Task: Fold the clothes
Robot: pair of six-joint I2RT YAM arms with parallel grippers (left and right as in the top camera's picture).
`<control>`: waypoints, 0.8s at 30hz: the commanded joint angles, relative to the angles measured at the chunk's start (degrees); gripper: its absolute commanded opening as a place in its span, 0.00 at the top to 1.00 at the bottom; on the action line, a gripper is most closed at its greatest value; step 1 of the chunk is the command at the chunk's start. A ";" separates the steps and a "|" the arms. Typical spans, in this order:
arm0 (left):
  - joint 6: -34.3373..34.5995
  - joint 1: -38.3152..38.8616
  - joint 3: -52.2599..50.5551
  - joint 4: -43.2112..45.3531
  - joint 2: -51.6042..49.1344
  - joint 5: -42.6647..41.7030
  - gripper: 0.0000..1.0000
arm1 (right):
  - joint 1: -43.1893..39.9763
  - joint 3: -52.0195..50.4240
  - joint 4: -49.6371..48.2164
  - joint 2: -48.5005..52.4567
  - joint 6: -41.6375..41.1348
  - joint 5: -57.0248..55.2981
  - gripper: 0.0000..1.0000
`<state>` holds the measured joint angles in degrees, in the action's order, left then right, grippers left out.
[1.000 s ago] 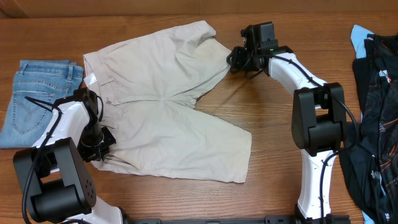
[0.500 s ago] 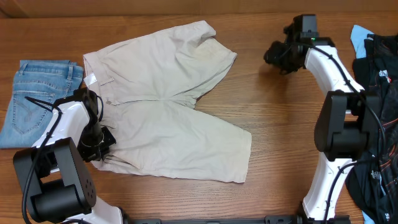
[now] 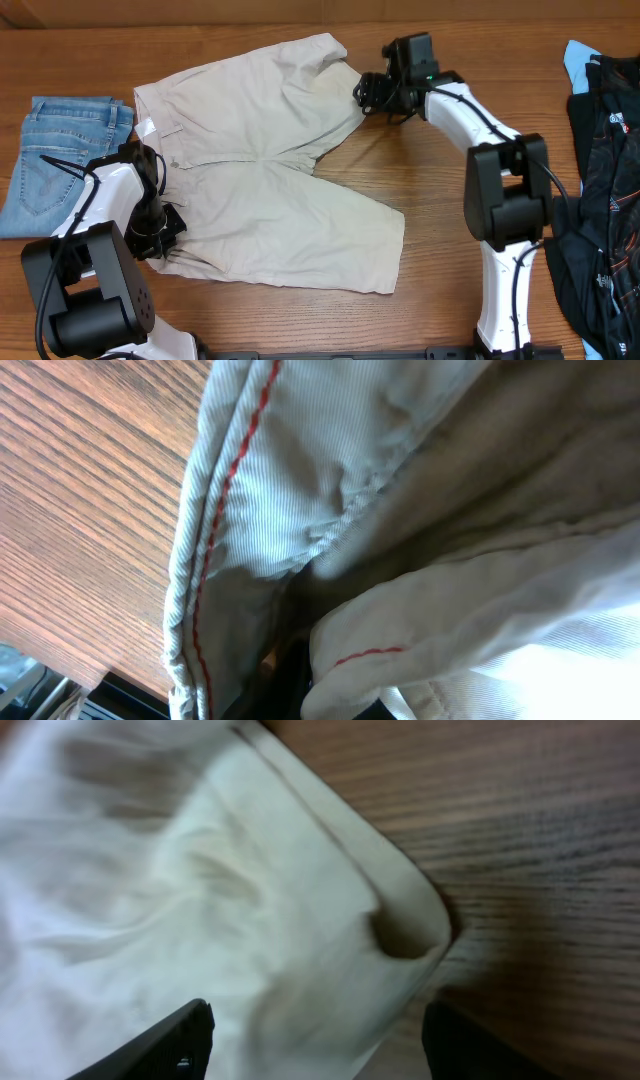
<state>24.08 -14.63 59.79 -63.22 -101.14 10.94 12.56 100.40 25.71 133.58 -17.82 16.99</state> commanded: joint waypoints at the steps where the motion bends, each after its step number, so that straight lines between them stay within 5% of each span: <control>1: 0.37 -0.20 1.25 0.22 0.76 -0.50 0.91 | -0.61 0.81 -2.93 2.54 -3.52 -1.09 0.29; 5: 0.37 -0.20 1.25 0.24 0.76 -0.50 0.91 | -0.61 0.81 -5.46 3.39 -4.24 -1.73 0.37; 9: 0.37 -0.20 1.25 0.28 0.76 -0.50 0.91 | -0.59 0.81 -5.77 3.50 -4.76 -1.70 0.87; 11: 0.37 -0.20 1.25 0.31 0.76 -0.50 0.91 | -0.61 0.81 -5.42 3.50 -4.74 -1.70 0.96; 24: 0.20 -0.20 1.25 0.26 0.76 -0.48 0.91 | -10.16 5.73 20.44 -9.73 -4.35 -7.45 0.96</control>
<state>24.08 -14.61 59.88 -62.98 -101.14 10.48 5.76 103.50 44.31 132.14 -22.31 15.73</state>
